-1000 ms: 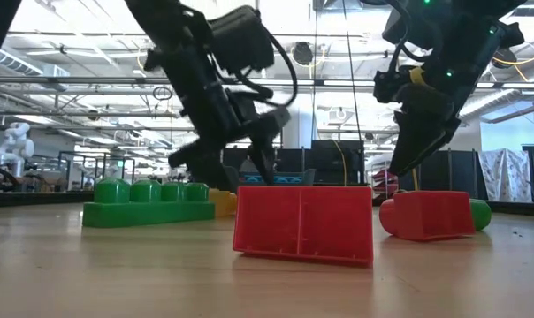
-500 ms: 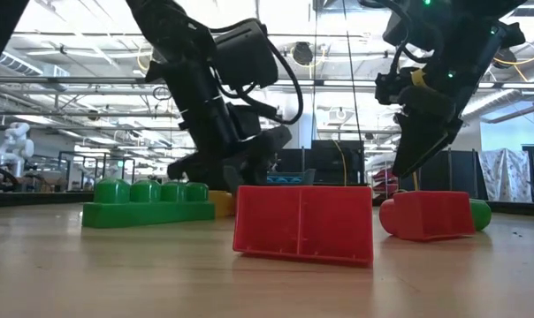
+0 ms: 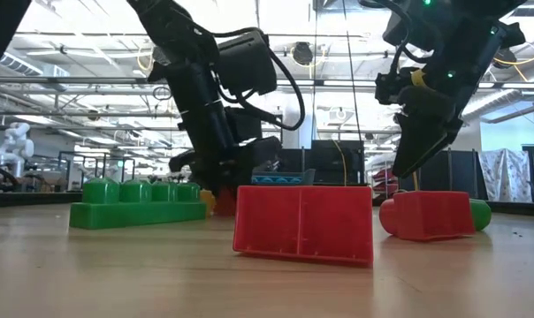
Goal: Sort blocks by size
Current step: Put the red game piece into the grey container
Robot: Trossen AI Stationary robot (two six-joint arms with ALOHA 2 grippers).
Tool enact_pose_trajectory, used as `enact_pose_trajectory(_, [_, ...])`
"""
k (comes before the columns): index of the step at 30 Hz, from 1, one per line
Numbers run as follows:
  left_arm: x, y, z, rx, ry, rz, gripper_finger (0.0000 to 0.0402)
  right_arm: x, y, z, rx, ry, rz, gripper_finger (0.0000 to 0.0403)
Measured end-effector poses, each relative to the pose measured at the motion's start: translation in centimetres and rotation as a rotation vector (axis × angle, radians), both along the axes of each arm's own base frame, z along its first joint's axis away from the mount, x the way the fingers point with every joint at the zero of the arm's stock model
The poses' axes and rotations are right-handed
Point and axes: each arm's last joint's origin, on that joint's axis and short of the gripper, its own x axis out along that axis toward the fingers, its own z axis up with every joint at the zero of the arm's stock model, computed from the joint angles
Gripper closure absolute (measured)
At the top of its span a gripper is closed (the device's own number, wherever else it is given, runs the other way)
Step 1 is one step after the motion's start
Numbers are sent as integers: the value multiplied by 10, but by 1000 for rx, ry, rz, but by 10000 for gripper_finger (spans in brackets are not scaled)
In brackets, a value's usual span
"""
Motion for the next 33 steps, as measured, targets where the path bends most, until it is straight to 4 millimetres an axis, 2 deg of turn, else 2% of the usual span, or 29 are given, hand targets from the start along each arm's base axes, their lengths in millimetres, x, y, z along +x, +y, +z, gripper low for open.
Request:
enact_pose_trajectory(7, [-10, -3, 26, 30, 21, -51, 259, 5, 0, 2, -9, -53, 1, 165])
enact_pose_trajectory(15, [-37, -23, 62, 32, 76, -116, 259, 29, 2, 1, -78, -203, 106, 165])
enact_pose_trajectory(24, [-86, -61, 112, -26, 89, -225, 258, 45, 4, -16, -158, -196, 216, 165])
enact_pose_trajectory(27, [-106, -79, 123, -50, 132, -308, 258, 46, 4, -17, -168, -192, 229, 165])
enact_pose_trajectory(33, [-148, -108, 136, -104, 216, -348, 258, 45, 4, -18, -192, -172, 264, 165])
